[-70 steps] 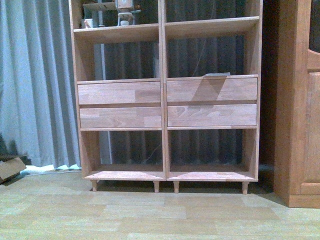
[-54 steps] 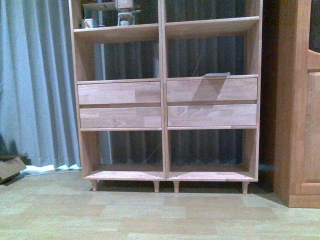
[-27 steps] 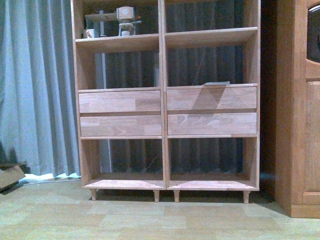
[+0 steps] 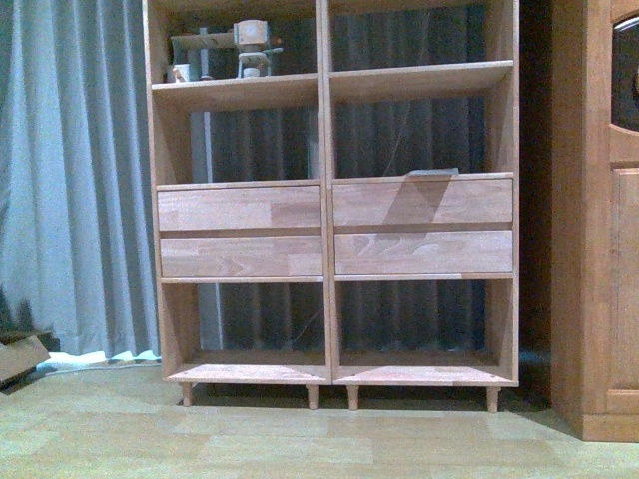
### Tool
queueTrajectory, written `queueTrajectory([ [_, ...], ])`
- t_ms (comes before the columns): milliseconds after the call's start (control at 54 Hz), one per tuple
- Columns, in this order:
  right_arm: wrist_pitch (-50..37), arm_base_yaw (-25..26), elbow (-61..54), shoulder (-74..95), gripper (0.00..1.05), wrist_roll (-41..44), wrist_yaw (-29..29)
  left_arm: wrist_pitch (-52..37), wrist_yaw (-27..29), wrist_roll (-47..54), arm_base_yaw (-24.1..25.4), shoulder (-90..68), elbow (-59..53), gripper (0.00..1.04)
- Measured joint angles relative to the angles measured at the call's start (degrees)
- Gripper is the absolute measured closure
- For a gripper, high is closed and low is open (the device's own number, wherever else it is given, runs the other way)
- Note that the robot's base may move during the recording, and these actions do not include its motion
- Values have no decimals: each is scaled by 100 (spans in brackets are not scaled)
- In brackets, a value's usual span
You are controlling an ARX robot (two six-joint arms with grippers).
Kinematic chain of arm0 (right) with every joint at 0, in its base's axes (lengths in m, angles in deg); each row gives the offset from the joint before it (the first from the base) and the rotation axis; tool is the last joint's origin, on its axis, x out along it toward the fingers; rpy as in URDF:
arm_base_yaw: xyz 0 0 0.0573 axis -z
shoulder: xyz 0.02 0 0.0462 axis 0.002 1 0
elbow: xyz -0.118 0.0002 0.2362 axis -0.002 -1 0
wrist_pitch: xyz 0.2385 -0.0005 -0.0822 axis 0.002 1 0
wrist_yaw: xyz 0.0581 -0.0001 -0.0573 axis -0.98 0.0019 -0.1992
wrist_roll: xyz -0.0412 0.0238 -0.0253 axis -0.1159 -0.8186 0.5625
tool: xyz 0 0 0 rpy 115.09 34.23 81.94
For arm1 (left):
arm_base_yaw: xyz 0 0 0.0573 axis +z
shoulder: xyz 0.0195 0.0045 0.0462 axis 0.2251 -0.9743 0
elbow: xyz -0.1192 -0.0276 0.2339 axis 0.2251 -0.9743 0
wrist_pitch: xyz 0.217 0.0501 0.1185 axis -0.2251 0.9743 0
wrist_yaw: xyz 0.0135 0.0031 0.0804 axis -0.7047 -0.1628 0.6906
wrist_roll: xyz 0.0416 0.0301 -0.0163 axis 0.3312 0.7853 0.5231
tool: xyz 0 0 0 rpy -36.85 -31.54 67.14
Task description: Organize books on shelf
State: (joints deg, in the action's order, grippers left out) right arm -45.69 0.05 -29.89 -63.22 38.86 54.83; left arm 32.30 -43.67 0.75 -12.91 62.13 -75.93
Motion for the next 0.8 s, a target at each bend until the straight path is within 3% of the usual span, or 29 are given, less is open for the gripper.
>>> queueTrajectory([
  [797, 0, 0, 0, 0, 7, 0, 0, 0, 0, 0, 0, 0, 0, 7],
])
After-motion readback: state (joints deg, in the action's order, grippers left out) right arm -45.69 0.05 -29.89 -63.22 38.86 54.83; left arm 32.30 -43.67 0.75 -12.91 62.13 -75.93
